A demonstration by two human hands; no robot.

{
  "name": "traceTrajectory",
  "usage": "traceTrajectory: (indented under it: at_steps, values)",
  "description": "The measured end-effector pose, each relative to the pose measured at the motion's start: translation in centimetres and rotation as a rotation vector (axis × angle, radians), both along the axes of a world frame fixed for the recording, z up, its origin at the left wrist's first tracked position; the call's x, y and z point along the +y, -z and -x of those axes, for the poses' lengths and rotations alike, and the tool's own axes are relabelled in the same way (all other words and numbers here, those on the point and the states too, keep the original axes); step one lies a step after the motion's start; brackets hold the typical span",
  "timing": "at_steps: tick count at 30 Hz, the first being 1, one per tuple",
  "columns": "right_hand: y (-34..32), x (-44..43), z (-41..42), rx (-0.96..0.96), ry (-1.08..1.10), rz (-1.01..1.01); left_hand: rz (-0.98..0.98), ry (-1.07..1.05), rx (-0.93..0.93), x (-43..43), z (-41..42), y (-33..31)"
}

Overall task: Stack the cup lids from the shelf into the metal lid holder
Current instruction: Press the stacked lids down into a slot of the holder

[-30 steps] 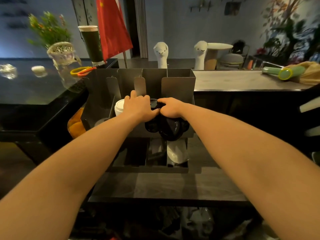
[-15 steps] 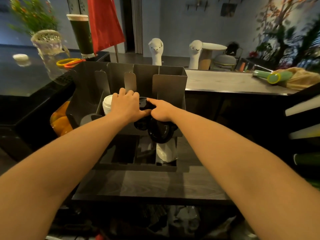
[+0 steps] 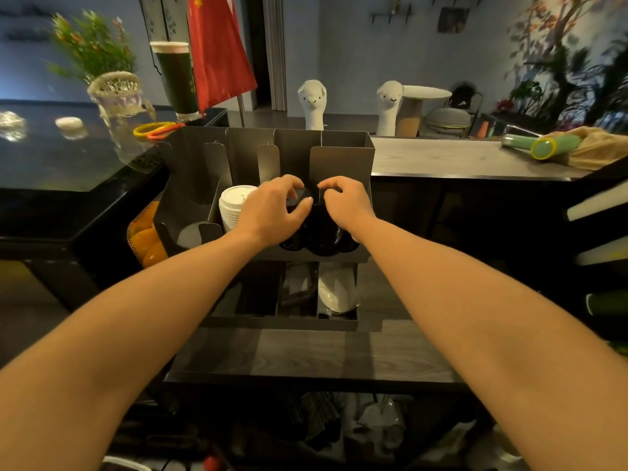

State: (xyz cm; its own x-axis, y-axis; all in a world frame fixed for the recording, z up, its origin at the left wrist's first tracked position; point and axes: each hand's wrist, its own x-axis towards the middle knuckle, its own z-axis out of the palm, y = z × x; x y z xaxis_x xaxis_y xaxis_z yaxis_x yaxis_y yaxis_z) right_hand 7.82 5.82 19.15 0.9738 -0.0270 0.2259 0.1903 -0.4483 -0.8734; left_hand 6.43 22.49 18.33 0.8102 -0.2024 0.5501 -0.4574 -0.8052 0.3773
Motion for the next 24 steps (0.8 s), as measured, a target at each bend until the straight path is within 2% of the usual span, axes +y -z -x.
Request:
traceTrajectory:
  at_steps: [4,10,14,19,24]
  values:
    - [-0.5,0.0,1.1,0.053,0.171,-0.360,-0.026,0.149,0.040,-1.2,2.3,0.4]
    - [-0.5,-1.0,3.0,0.226,0.260,-0.571,-0.175,0.173,0.036,-2.4,3.5,0.6]
    - [0.3,-2.4,3.5,0.120,0.277,-0.384,-0.229,0.153,-0.002,-3.3,3.5,0.6]
    - [1.2,-4.8,4.1,-0.062,0.263,0.186,-0.279,0.065,0.013,-4.4,2.3,0.1]
    - [0.7,-6.0,3.5,-0.117,0.301,0.339,-0.420,-0.026,-0.020,-6.0,0.6,-0.8]
